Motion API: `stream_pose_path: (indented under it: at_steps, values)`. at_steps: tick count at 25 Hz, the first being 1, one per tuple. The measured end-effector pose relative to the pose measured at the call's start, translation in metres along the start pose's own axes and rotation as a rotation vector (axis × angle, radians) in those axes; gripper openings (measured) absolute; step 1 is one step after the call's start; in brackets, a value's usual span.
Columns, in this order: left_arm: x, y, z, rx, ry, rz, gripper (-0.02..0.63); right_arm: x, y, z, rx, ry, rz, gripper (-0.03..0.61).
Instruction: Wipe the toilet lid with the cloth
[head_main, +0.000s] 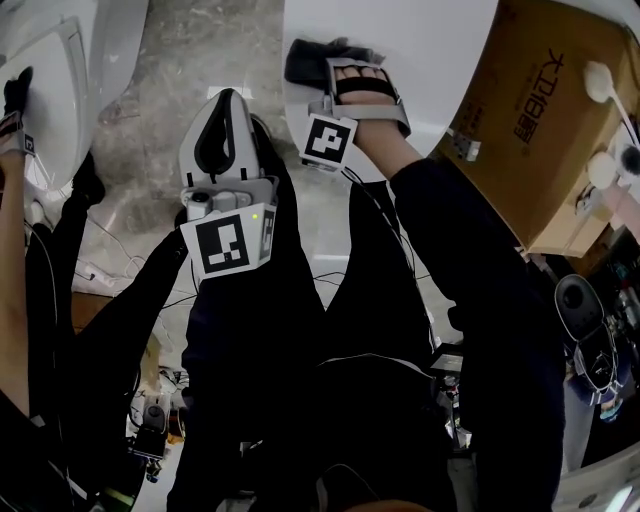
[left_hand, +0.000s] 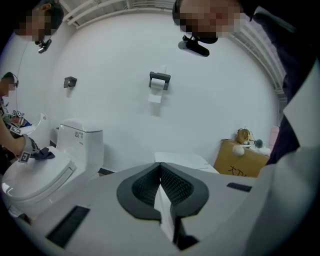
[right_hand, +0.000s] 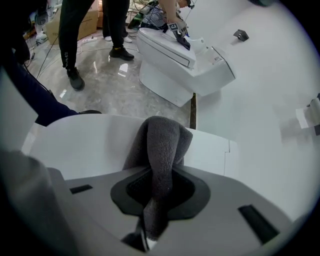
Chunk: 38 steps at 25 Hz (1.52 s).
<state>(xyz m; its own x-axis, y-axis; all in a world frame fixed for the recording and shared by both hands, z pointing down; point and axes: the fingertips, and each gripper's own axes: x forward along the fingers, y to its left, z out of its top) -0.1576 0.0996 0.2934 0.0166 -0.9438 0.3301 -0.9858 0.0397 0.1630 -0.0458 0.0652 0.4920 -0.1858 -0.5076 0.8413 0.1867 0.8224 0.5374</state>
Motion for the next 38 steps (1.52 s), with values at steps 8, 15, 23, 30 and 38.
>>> stream_pose_path:
  at_steps: [8,15,23,30,38]
  values:
    - [-0.013,-0.003,-0.003,0.005,0.004,0.001,0.014,-0.045,0.090,0.006,0.035,-0.005,0.128,0.069]
    - [-0.016,-0.006,-0.002,0.016,0.004,-0.009,0.014,-0.075,0.148,0.012,0.025,-0.008,0.194,0.069]
    - [-0.018,-0.012,-0.008,0.016,0.014,-0.014,0.014,-0.082,0.156,0.006,0.071,0.023,0.364,0.071]
    - [-0.016,-0.001,-0.014,0.009,0.028,0.000,0.014,-0.069,0.092,0.012,0.222,-0.011,0.315,0.071]
    - [-0.006,0.007,-0.021,0.002,0.045,-0.005,0.014,-0.016,-0.063,0.021,0.192,-0.052,0.089,0.071]
